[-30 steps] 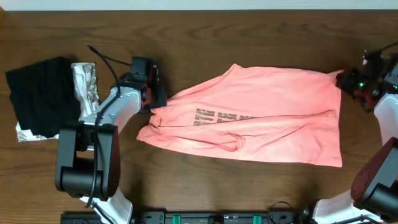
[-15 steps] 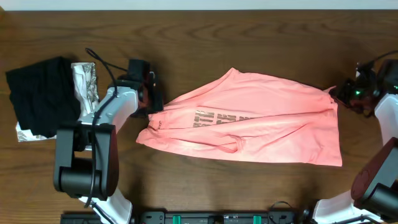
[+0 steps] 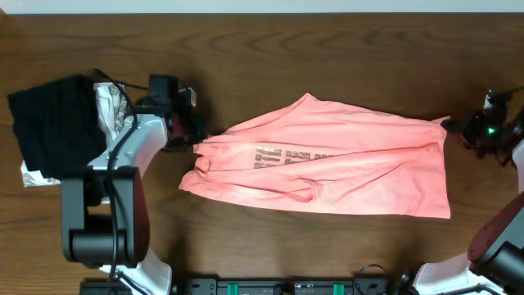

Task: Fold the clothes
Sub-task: 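Pull both top corners apart with both grippers to stretch the folded shirt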

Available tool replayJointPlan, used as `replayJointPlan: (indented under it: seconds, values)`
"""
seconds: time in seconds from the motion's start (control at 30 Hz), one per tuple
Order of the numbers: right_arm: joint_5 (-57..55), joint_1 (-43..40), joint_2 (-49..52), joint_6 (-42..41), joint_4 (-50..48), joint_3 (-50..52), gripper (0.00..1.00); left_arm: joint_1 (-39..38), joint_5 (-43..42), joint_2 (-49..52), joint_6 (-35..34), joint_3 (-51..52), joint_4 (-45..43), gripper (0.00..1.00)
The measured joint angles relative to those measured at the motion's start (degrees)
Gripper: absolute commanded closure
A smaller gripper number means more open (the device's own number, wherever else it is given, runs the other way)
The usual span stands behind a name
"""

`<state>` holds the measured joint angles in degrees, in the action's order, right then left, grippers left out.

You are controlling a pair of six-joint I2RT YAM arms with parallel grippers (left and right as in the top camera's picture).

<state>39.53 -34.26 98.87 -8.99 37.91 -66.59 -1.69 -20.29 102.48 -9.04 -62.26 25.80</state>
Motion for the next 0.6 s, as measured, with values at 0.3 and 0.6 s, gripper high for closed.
replayJointPlan:
  seconds: [0.3, 0.6]
  values:
    - [3.8, -1.1, 0.0, 0.0, 5.6, 0.0, 0.99, 0.0, -3.5, -6.1, -0.1, 0.0, 4.3, 0.94]
    - [3.7, -3.7, 0.0, 0.0, 10.8, 0.0, 0.99, 0.0, -3.7, -8.3, -0.1, 0.0, 9.2, 0.94]
